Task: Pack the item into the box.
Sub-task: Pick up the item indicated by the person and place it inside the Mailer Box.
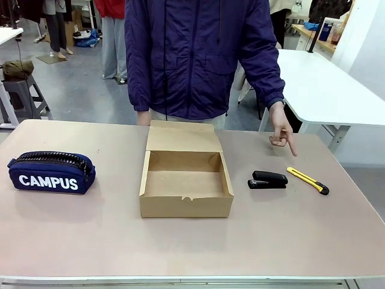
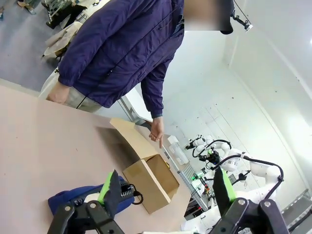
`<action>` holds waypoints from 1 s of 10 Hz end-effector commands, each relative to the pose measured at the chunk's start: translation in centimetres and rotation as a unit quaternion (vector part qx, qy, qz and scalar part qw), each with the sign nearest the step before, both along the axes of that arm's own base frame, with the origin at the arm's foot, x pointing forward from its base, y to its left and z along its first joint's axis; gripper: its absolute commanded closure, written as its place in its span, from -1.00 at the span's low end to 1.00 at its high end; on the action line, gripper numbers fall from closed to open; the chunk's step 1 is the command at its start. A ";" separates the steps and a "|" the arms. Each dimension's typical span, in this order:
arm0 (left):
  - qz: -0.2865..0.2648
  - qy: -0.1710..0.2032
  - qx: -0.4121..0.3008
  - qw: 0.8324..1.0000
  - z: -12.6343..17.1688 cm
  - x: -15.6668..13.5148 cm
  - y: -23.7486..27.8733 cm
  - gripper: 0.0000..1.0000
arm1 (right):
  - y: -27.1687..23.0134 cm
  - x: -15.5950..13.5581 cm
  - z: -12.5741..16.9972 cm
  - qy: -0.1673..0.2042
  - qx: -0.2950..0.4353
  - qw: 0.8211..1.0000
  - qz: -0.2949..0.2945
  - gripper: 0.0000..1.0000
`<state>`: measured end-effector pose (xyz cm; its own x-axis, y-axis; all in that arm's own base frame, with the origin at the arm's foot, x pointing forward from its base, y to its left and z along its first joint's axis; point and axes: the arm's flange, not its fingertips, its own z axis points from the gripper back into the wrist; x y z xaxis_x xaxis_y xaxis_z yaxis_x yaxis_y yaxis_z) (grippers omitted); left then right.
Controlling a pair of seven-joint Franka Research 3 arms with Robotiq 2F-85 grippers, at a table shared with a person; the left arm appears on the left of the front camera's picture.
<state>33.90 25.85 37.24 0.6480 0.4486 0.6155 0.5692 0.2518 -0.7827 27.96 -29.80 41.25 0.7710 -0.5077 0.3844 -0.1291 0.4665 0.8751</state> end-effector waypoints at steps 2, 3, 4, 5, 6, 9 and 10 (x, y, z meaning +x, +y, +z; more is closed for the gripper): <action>-0.003 -0.008 0.006 1.000 0.1 0.0 0.1 -1.00 | -0.3 0.2 0.1 -0.019 0.000 1.000 0.001 -1.00; -0.003 -0.008 0.006 1.000 0.1 0.0 0.1 -1.00 | 0.0 0.0 0.0 0.000 -0.001 1.000 0.000 -1.00; -0.003 -0.008 0.006 1.000 0.1 0.0 0.1 -1.00 | 3.3 1.1 1.5 -0.006 -0.085 0.995 0.048 -1.00; -0.003 -0.008 0.006 1.000 0.1 0.0 0.1 -1.00 | 6.9 2.2 2.8 -0.024 -0.159 0.982 0.098 -1.00; -0.003 -0.008 0.006 1.000 0.1 0.0 0.1 -1.00 | 10.0 2.8 3.7 -0.043 -0.216 0.963 0.153 -1.00; -0.003 -0.008 0.006 1.000 0.1 0.0 0.1 -1.00 | 17.9 4.3 4.2 -0.021 -0.419 0.870 0.259 -1.00; -0.003 -0.008 0.006 1.000 0.1 0.0 0.1 -1.00 | 20.3 4.9 3.7 -0.026 -0.454 0.841 0.294 -1.00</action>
